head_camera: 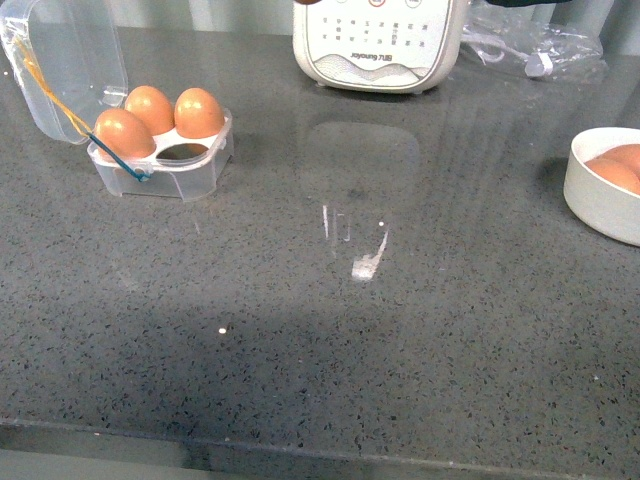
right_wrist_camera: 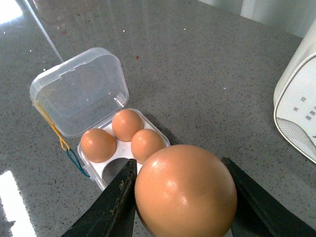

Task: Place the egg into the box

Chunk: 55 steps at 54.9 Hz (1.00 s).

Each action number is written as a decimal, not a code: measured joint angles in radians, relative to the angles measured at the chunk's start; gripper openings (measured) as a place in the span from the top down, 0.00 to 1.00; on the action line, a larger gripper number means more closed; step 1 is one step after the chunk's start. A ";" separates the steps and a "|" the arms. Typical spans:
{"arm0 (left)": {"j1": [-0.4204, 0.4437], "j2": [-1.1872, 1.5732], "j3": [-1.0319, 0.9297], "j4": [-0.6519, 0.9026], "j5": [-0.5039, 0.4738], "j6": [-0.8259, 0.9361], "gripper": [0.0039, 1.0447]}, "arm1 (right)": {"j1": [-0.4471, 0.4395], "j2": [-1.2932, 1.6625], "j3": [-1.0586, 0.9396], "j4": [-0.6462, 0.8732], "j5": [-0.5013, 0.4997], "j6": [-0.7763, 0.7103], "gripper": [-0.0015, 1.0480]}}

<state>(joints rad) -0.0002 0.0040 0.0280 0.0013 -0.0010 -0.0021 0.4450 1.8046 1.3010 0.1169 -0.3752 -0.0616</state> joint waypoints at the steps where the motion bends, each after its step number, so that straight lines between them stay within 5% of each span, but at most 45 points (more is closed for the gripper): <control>1: 0.000 0.000 0.000 0.000 0.000 0.000 0.06 | 0.002 0.008 0.009 -0.005 -0.004 -0.013 0.59; 25: 0.000 0.000 0.000 0.000 0.000 0.000 0.06 | 0.060 0.110 0.052 -0.012 -0.123 -0.127 0.59; 55: 0.000 0.000 0.000 0.000 0.000 0.000 0.06 | 0.113 0.222 0.153 -0.021 -0.115 -0.148 0.59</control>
<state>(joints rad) -0.0002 0.0036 0.0280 0.0013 -0.0006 -0.0017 0.5579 2.0262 1.4536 0.0956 -0.4904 -0.2100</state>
